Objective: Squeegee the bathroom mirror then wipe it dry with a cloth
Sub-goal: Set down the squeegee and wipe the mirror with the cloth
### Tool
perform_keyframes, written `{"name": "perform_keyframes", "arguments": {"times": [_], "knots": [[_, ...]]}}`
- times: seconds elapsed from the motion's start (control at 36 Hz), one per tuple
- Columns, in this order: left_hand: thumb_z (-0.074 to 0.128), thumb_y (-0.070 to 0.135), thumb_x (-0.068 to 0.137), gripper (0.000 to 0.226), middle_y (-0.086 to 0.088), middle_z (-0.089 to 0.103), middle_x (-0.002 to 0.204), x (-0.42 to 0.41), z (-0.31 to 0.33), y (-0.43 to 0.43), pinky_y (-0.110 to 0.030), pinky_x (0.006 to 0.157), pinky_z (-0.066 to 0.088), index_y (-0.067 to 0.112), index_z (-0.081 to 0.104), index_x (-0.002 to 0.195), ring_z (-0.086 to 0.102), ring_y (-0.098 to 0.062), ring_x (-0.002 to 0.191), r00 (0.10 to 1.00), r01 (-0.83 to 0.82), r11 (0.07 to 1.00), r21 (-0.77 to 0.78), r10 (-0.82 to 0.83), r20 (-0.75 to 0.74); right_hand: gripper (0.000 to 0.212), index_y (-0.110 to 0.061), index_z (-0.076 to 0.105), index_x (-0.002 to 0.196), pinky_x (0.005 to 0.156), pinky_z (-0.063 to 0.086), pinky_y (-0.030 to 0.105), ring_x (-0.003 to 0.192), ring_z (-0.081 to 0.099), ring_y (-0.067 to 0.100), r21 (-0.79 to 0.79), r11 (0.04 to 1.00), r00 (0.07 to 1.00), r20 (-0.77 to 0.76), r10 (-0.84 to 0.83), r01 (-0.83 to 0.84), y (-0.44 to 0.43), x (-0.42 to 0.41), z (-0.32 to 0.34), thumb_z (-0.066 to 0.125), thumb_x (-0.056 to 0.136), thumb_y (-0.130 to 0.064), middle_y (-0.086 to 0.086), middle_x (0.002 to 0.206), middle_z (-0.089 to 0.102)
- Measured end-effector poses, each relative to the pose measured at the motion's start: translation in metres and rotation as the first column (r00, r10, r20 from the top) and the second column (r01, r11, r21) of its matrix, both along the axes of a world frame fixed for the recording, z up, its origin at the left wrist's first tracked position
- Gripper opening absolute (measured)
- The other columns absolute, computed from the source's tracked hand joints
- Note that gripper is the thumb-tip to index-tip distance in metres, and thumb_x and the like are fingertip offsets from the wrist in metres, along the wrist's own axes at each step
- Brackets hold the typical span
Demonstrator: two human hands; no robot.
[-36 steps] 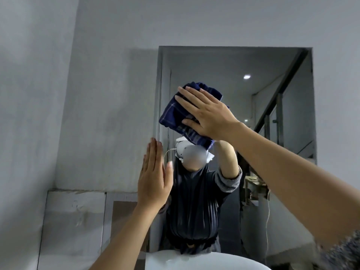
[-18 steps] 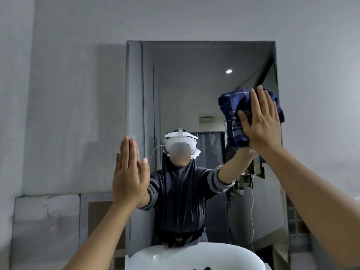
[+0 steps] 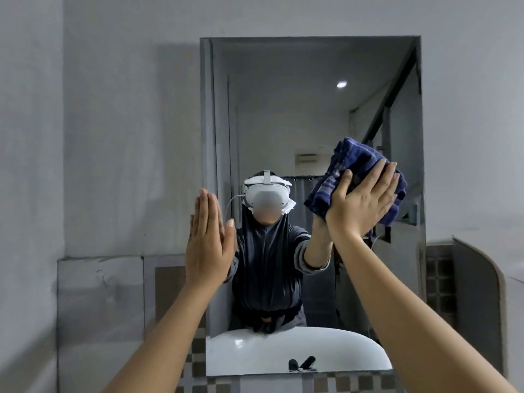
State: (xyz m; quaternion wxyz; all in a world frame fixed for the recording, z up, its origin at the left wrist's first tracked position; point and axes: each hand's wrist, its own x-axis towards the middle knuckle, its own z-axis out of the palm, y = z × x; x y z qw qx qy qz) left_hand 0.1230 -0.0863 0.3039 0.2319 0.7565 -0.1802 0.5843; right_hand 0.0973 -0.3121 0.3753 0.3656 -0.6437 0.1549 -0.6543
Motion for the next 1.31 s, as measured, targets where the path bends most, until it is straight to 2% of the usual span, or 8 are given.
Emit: {"name": "perform_keyframes", "arguments": {"times": [0.11, 0.25, 0.44, 0.64, 0.86, 0.94, 1.11, 1.31], "knots": [[0.027, 0.034, 0.098, 0.060, -0.002, -0.005, 0.157, -0.005, -0.020, 0.002, -0.034, 0.118, 0.005, 0.011, 0.003, 0.148, -0.006, -0.012, 0.144, 0.996, 0.086, 0.996, -0.006, -0.086, -0.039, 0.063, -0.016, 0.010, 0.149, 0.117, -0.004, 0.038, 0.145, 0.001, 0.019, -0.032, 0.999, 1.000, -0.004, 0.021, -0.021, 0.031, 0.000, 0.000, 0.034, 0.096, -0.042, 0.003, 0.158, 0.006], [0.022, 0.039, 0.099, 0.059, 0.005, -0.013, 0.156, -0.009, -0.035, 0.001, -0.020, 0.115, -0.005, 0.017, -0.005, 0.147, -0.010, -0.008, 0.143, 0.990, 0.121, 0.993, -0.016, -0.122, -0.076, 0.063, -0.015, 0.009, 0.149, 0.116, -0.004, 0.038, 0.146, 0.001, 0.021, -0.124, 0.992, 0.999, -0.035, 0.012, -0.016, 0.066, 0.001, 0.009, 0.033, 0.096, -0.042, 0.004, 0.158, 0.006], [0.026, 0.037, 0.099, 0.059, -0.002, -0.003, 0.157, -0.005, -0.040, 0.003, -0.020, 0.116, 0.007, 0.013, 0.003, 0.147, -0.002, -0.011, 0.144, 0.993, 0.106, 0.994, -0.004, -0.106, -0.057, 0.063, -0.013, 0.008, 0.149, 0.117, -0.004, 0.040, 0.146, 0.001, 0.025, -0.420, 0.907, 0.998, -0.065, -0.002, -0.026, 0.115, 0.006, 0.026, 0.031, 0.097, -0.041, 0.008, 0.158, 0.006], [0.035, 0.033, 0.098, 0.060, -0.004, 0.002, 0.157, -0.010, -0.047, 0.008, -0.004, 0.108, 0.005, 0.012, 0.007, 0.147, 0.003, -0.012, 0.144, 0.991, 0.126, 0.992, 0.002, -0.126, -0.040, 0.057, -0.013, 0.014, 0.148, 0.116, -0.002, 0.039, 0.145, 0.009, 0.027, -0.842, 0.539, 0.996, -0.043, -0.077, 0.005, 0.134, 0.008, 0.034, 0.028, 0.098, -0.037, 0.009, 0.157, 0.014], [0.036, 0.033, 0.098, 0.063, -0.001, -0.002, 0.157, -0.013, -0.052, 0.008, -0.005, 0.109, 0.003, 0.016, 0.001, 0.148, -0.001, -0.010, 0.144, 0.991, 0.119, 0.993, 0.009, -0.119, -0.064, 0.059, -0.013, 0.024, 0.146, 0.117, 0.009, 0.041, 0.143, 0.019, 0.028, -0.994, 0.109, 0.980, 0.001, -0.198, 0.023, 0.090, 0.002, 0.033, 0.030, 0.096, -0.043, 0.009, 0.154, 0.023], [0.028, 0.038, 0.098, 0.061, 0.001, -0.006, 0.157, -0.012, -0.052, 0.008, -0.007, 0.110, 0.001, 0.018, -0.002, 0.148, -0.003, -0.009, 0.143, 0.992, 0.111, 0.994, 0.020, -0.109, -0.062, 0.060, -0.014, 0.024, 0.147, 0.118, 0.014, 0.041, 0.143, 0.019, 0.026, -1.000, 0.025, 0.972, 0.006, -0.236, 0.012, 0.061, -0.002, 0.027, 0.030, 0.097, -0.046, 0.009, 0.155, 0.022], [0.027, 0.038, 0.097, 0.061, 0.005, -0.009, 0.157, -0.013, -0.054, 0.004, -0.005, 0.109, 0.000, 0.014, 0.002, 0.148, -0.006, -0.008, 0.143, 0.985, 0.156, 0.988, -0.009, -0.156, -0.074, 0.061, -0.015, 0.021, 0.148, 0.118, 0.014, 0.040, 0.144, 0.016, 0.023, -0.988, 0.156, 0.961, -0.031, -0.276, 0.013, -0.009, -0.014, 0.012, 0.032, 0.096, -0.047, 0.006, 0.155, 0.020], [0.027, 0.036, 0.096, 0.063, 0.004, -0.010, 0.156, -0.016, -0.054, 0.000, -0.006, 0.110, 0.003, 0.017, -0.003, 0.148, -0.005, -0.010, 0.143, 0.989, 0.140, 0.990, -0.031, -0.141, -0.051, 0.062, -0.014, 0.014, 0.148, 0.119, 0.005, 0.039, 0.145, 0.008, 0.022, -0.805, 0.592, 0.961, -0.127, -0.245, 0.044, -0.079, -0.020, -0.013, 0.028, 0.096, -0.044, 0.008, 0.157, 0.014]]}}
